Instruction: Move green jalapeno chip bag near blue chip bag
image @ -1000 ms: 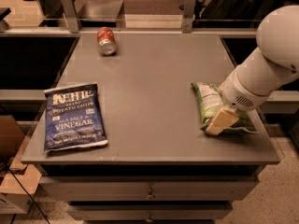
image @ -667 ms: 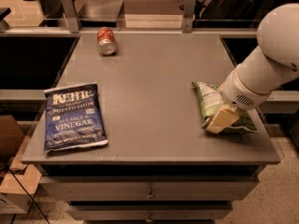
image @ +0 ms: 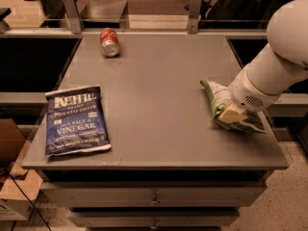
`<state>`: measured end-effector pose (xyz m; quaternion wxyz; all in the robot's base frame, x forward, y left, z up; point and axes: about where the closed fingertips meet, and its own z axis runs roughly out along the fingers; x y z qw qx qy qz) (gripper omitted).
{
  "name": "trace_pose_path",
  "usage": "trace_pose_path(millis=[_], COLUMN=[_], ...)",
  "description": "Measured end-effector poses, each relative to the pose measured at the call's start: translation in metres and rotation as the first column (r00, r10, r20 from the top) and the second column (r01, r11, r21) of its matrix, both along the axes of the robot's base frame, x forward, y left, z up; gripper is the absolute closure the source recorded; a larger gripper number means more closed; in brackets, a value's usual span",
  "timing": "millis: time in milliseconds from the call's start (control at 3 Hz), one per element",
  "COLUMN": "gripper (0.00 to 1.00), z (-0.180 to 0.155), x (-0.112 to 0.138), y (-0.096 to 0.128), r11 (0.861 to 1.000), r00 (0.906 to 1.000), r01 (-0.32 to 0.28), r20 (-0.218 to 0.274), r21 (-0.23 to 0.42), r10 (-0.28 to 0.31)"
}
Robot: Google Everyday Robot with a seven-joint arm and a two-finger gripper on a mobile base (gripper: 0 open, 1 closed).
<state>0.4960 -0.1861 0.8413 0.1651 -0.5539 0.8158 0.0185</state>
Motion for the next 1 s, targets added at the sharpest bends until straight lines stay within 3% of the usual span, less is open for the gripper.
trace_pose_path(millis=[333,667,1000], gripper=[1.0,1.0,1.0], z=[0.058,0.151,0.169], x=[0.01,0.015,0.016], y=[0.032,0.086,0.094], r11=[0.996,0.971,0.964], r00=[0.9896,0.9328,0.9176], r01=[-0.084,-0.226,-0.25], r20=[0.12,0.305,0.34], r21=[0.03,0.08,0.09], r10=[0.08,0.192,0.206])
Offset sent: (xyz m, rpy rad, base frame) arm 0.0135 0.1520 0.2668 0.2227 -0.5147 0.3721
